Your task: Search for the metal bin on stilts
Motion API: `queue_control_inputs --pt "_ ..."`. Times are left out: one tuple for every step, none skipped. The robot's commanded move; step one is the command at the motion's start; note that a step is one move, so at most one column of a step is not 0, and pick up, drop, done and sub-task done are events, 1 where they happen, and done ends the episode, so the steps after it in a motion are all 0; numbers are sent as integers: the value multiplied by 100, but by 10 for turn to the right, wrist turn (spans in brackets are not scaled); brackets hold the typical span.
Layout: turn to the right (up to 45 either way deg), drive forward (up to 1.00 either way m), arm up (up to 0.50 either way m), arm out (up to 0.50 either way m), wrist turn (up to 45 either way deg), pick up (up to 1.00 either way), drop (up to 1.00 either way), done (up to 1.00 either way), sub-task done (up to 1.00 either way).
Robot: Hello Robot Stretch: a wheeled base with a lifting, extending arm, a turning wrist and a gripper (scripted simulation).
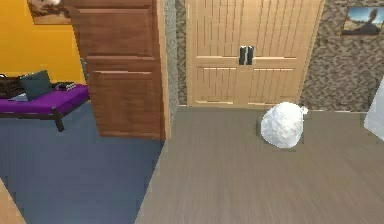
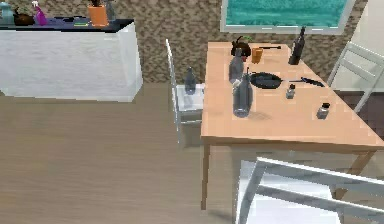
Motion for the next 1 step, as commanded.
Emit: queue_control_inputs --pt "30 0 0 0 0 0 0 0 0"
